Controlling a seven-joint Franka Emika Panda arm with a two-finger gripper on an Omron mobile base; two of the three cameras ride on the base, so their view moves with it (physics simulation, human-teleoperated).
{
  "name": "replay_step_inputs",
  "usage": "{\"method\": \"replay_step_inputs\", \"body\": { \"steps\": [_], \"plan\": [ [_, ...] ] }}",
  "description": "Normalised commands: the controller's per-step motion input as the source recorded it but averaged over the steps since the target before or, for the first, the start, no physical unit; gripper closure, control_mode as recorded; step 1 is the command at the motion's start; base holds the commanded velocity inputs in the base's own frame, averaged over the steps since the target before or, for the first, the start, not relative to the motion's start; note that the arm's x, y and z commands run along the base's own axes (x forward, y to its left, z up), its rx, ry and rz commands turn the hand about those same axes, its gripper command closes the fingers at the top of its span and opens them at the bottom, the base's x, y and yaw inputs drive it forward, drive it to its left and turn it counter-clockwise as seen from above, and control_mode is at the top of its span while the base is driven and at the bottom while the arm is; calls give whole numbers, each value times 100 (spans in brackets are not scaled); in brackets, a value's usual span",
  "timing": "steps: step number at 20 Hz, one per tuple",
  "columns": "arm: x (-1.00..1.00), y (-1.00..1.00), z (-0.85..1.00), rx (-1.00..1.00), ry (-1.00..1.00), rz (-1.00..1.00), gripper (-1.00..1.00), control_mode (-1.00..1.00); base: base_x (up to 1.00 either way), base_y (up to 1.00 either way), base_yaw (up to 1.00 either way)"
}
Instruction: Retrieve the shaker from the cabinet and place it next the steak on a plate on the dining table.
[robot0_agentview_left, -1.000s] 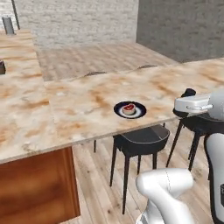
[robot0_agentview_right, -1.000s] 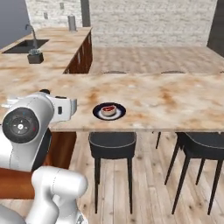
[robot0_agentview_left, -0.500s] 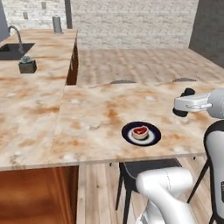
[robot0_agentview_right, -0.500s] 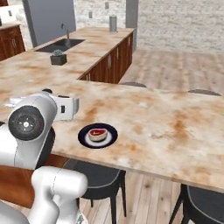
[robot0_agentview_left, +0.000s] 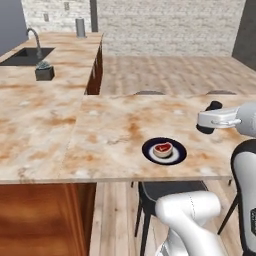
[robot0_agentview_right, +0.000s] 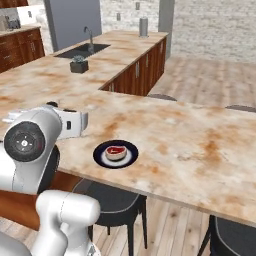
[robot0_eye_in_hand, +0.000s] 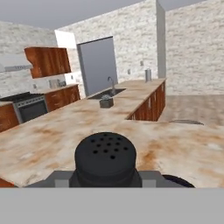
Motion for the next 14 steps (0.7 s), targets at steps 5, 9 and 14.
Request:
{"method": "replay_step_inputs", "body": {
  "steps": [5, 9, 14],
  "plan": [
    [29, -28, 0, 2, 5, 18, 100, -100, 36, -34, 26],
    [51, -61, -21, 1, -4, 41, 100, -100, 0, 0, 0],
    [41, -73, -27, 0, 0, 35, 100, -100, 0, 0, 0]
  ]
}}
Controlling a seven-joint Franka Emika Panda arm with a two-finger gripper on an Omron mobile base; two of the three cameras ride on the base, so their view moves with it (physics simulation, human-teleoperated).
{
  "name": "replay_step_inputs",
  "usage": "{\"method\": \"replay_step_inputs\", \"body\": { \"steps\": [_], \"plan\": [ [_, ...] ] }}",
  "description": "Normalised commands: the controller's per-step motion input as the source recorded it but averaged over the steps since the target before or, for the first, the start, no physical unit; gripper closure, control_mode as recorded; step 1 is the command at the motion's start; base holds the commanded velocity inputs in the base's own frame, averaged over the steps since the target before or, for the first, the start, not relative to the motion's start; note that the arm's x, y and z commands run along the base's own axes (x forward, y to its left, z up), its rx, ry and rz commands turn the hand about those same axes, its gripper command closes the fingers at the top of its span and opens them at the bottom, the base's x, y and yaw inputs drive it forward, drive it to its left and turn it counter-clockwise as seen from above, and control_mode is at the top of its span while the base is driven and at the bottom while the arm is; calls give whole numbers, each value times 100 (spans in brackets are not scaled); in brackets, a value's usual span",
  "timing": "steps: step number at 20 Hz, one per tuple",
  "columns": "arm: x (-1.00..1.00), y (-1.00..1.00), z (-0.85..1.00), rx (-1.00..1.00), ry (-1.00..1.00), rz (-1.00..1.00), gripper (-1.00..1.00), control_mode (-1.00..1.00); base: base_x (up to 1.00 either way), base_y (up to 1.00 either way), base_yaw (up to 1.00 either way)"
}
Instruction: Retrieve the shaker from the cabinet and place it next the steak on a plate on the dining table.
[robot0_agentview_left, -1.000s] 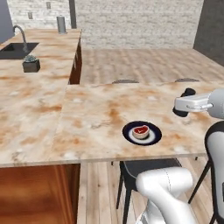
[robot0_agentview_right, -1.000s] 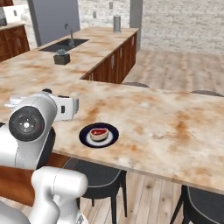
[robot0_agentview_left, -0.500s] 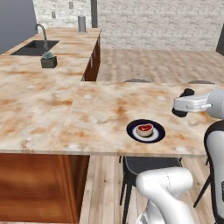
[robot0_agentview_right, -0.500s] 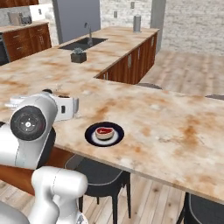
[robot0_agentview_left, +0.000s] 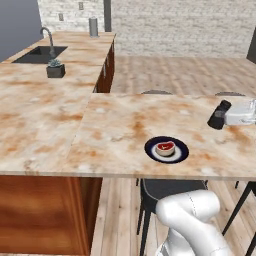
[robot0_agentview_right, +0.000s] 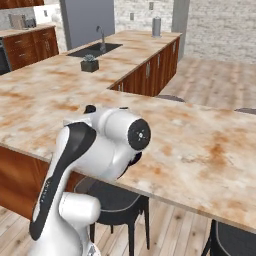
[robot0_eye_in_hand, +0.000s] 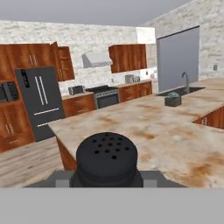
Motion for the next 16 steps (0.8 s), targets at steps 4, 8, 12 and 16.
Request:
{"method": "replay_step_inputs", "body": {
  "steps": [4, 8, 12, 16],
  "plan": [
    [13, -56, -61, 0, 0, 37, 100, -100, 0, 0, 0],
    [1, -48, -67, -1, -2, 28, 100, -100, 0, 0, 0],
    [6, -59, -67, -4, -3, 22, 100, -100, 0, 0, 0],
    [27, -34, -58, -14, -3, 13, 100, -100, 0, 0, 0]
  ]
}}
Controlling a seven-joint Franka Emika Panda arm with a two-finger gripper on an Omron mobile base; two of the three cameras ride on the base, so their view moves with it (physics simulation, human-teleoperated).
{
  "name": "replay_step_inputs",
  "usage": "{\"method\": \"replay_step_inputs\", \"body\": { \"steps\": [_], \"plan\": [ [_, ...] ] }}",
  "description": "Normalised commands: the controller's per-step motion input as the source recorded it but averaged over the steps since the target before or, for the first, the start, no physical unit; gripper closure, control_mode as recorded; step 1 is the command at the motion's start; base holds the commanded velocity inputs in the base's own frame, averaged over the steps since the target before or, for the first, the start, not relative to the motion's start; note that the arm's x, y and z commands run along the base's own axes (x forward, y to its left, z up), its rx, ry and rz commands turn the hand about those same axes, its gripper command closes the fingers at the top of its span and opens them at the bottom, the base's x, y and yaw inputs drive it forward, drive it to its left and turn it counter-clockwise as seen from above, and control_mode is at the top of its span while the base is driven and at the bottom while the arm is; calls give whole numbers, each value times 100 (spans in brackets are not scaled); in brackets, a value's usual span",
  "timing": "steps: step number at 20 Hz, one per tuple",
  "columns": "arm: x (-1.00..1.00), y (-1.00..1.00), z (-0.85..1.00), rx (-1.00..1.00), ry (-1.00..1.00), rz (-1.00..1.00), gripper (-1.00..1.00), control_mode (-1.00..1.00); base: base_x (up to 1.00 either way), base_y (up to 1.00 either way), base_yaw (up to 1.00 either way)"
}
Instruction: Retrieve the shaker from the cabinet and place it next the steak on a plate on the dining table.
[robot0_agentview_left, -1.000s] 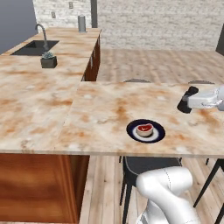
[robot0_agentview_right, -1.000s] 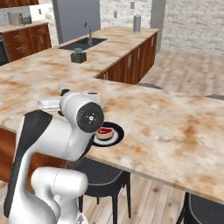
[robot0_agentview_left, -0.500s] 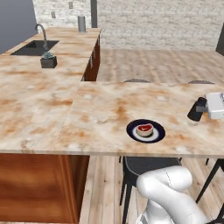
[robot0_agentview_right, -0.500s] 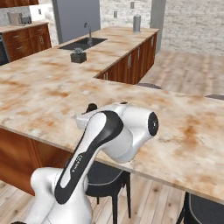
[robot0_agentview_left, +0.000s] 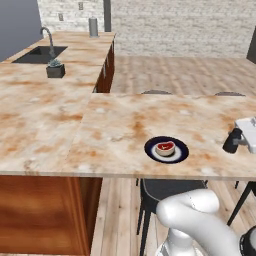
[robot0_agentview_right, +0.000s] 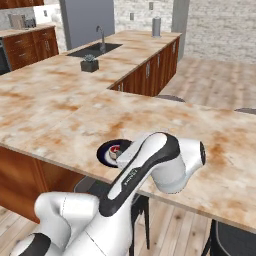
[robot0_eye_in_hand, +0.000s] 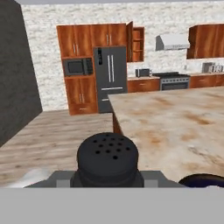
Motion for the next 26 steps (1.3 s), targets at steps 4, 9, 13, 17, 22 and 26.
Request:
{"method": "replay_step_inputs", "body": {
  "steps": [4, 9, 13, 17, 22, 26],
  "plan": [
    [38, -18, -45, -17, -7, 4, 100, -100, 0, 0, 0],
    [40, 0, -37, -14, -10, 0, 100, -100, 0, 0, 0],
    [30, 0, -26, -7, -6, 1, 100, -100, 0, 0, 0],
    [42, 0, -15, 1, -2, 4, 100, -100, 0, 0, 0],
    [31, 0, -19, 0, 1, 1, 100, -100, 0, 0, 0],
    [25, -6, -36, 0, 0, 1, 100, -100, 0, 0, 0]
  ]
}}
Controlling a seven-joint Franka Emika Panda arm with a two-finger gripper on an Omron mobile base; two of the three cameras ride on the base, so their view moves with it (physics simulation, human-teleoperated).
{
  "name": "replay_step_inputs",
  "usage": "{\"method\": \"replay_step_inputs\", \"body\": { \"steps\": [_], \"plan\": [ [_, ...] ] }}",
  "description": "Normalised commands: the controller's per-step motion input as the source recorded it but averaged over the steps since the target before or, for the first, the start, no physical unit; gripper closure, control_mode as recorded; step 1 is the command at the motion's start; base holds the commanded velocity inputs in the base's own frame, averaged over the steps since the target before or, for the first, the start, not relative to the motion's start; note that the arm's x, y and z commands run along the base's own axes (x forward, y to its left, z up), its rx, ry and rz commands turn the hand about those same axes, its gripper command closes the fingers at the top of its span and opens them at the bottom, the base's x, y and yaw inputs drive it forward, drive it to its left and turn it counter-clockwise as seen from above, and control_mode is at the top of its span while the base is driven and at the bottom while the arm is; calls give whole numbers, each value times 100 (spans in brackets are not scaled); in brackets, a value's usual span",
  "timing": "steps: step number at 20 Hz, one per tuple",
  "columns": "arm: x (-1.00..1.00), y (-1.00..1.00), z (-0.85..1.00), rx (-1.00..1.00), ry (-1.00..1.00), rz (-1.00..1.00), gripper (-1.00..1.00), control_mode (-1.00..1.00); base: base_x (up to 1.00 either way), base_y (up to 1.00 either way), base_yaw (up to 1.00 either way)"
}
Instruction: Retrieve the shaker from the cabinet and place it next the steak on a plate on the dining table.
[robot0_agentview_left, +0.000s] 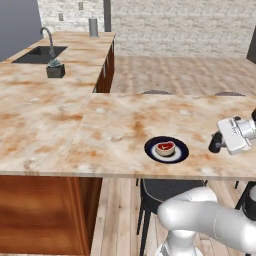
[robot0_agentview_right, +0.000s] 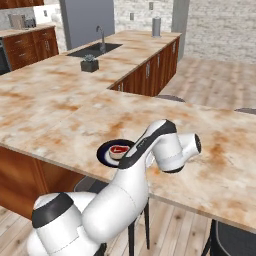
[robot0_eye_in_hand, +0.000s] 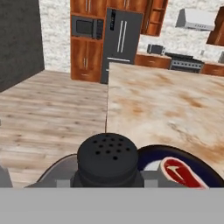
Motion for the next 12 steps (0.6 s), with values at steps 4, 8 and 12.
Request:
{"method": "replay_step_inputs", "body": {
  "steps": [4, 8, 12],
  "plan": [
    [21, -4, -39, 0, 0, 0, 100, -100, 0, 0, 0],
    [18, -1, -32, 0, 0, 0, 100, -100, 0, 0, 0],
    [31, 0, -28, 6, 2, 0, 100, -100, 0, 0, 0]
  ]
}}
